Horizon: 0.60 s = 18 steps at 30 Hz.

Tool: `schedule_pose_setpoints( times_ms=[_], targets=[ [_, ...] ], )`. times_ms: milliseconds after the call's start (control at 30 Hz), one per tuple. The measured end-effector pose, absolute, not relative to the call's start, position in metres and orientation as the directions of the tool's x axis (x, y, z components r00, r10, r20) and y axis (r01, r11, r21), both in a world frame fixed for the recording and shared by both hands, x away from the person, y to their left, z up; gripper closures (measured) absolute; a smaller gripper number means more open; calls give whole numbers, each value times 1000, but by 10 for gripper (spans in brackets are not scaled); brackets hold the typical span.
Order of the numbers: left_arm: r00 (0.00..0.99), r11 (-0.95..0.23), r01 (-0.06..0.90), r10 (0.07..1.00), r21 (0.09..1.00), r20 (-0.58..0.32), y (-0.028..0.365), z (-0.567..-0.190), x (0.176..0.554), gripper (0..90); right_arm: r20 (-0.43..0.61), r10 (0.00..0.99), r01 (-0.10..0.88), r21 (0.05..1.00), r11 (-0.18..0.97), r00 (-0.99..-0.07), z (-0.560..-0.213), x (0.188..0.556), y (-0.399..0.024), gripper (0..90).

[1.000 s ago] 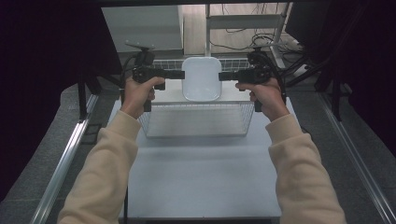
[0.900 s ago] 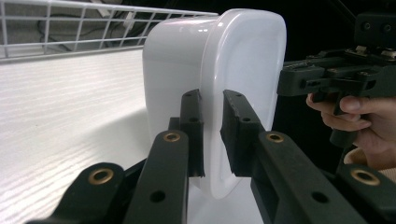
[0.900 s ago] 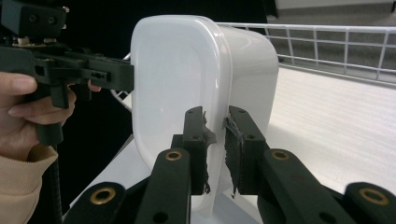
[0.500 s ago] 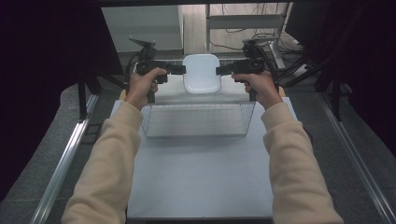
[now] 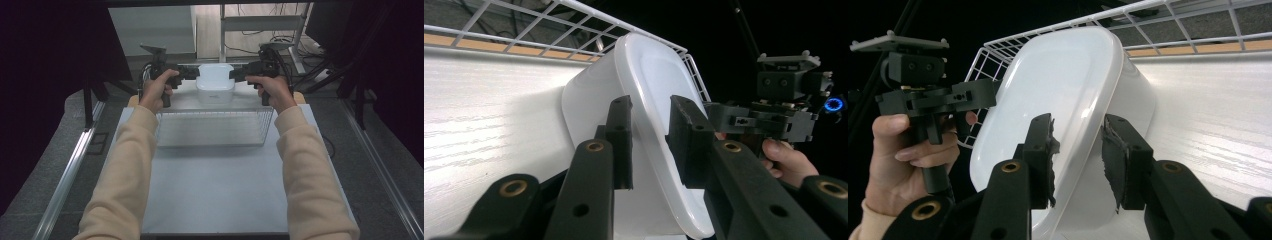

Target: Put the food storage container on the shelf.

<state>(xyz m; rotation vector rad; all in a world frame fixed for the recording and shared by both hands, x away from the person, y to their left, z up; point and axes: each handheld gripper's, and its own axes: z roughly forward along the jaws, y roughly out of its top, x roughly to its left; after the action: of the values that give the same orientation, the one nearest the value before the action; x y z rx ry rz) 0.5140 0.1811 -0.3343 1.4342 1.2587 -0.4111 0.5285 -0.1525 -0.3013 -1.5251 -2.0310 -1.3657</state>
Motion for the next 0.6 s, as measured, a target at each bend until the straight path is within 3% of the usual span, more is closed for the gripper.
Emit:
schedule_pose_setpoints(
  times_ms=[167, 233, 267, 300, 467, 600],
  targets=[
    [376, 194, 840, 465, 507, -802, 178, -334, 513, 683, 677, 615, 856, 517, -8, -403, -302, 528, -152, 641],
    [397, 179, 829, 480, 530, -782, 176, -332, 511, 604, 669, 624, 850, 526, -12, -405, -301, 526, -150, 525],
    [402, 179, 817, 505, 548, -764, 175, -329, 508, 466, 651, 634, 816, 576, -53, -418, -297, 520, -147, 410],
    [410, 177, 807, 519, 563, -750, 176, -327, 506, 466, 651, 634, 816, 576, -53, -418, -297, 520, -147, 410],
    [473, 123, 737, 609, 665, -637, 178, -310, 484, 299, 568, 637, 710, 703, -47, -521, -273, 492, -139, 259],
    [503, 96, 687, 653, 720, -567, 183, -299, 464, 267, 472, 676, 667, 744, 38, -566, -271, 475, -141, 233]
  ],
)
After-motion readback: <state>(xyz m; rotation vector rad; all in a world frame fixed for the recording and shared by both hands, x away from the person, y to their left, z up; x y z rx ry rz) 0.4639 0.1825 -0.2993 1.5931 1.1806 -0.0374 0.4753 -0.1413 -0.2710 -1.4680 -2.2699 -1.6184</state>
